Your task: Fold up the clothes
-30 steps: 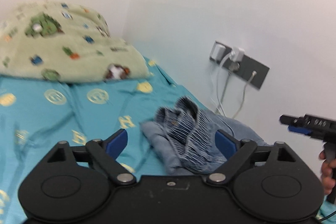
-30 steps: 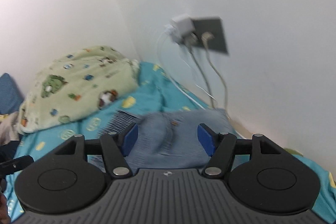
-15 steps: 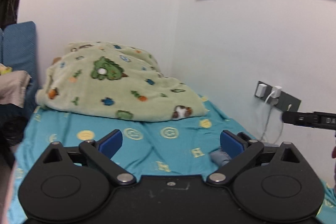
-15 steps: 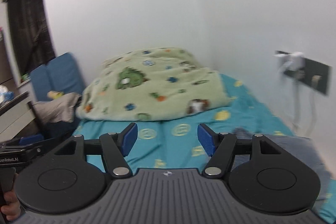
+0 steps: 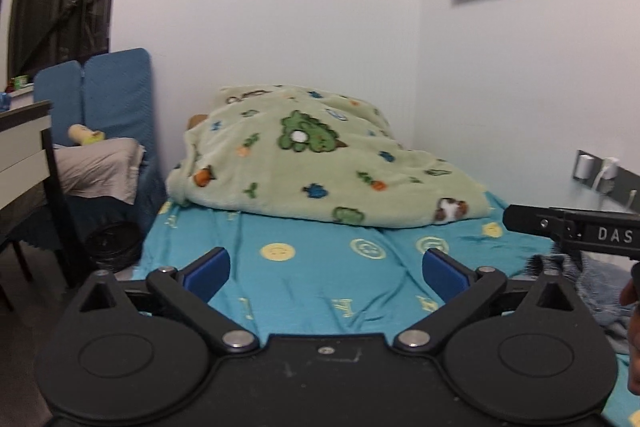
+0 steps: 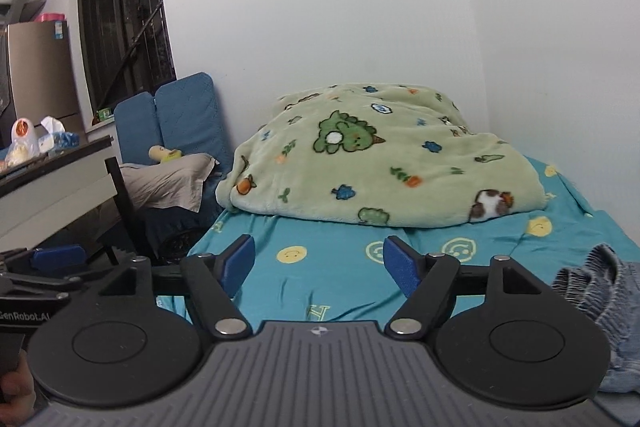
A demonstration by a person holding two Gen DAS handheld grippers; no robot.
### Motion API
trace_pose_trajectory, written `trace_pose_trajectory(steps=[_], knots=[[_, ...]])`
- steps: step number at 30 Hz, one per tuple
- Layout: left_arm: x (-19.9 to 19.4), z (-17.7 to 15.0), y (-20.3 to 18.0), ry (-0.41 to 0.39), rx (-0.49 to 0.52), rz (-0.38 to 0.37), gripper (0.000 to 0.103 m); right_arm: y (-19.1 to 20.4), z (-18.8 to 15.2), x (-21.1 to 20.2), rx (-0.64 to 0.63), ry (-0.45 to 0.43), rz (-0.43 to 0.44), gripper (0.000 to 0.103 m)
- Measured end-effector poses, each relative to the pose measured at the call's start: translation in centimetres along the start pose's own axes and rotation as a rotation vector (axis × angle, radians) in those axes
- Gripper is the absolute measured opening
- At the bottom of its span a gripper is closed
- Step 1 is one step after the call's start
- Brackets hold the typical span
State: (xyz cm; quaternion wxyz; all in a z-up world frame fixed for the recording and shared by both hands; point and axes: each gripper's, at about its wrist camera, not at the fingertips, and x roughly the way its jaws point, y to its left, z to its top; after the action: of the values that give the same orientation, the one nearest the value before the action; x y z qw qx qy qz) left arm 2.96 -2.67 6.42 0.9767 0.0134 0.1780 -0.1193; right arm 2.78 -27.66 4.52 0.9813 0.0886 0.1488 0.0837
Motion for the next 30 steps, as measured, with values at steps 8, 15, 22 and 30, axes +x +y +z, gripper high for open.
trace_pose_trajectory(steps=[8, 15, 22, 30], knots=[[3.2, -2.9, 0.8, 0.040, -0.041, 0.008, 0.102, -0.2, -3.5, 2.1, 0.025, 0.045, -0.013, 0.076], [4.3, -4.3, 0.8, 0.054, -0.038, 0.023, 0.103, -0.3, -4.5, 2.6, -0.001, 0.064, -0.050, 0.086], [4.7, -4.6, 1.2, 0.061, -0.063, 0.042, 0.103, 0.4, -4.6, 2.6, -0.069, 0.019, -0.061, 0.101], [4.5, -4.7, 1.1, 0.055, -0.048, 0.057, 0.103, 0.7, -4.9, 3.3, -0.098, 0.031, -0.077, 0.103]])
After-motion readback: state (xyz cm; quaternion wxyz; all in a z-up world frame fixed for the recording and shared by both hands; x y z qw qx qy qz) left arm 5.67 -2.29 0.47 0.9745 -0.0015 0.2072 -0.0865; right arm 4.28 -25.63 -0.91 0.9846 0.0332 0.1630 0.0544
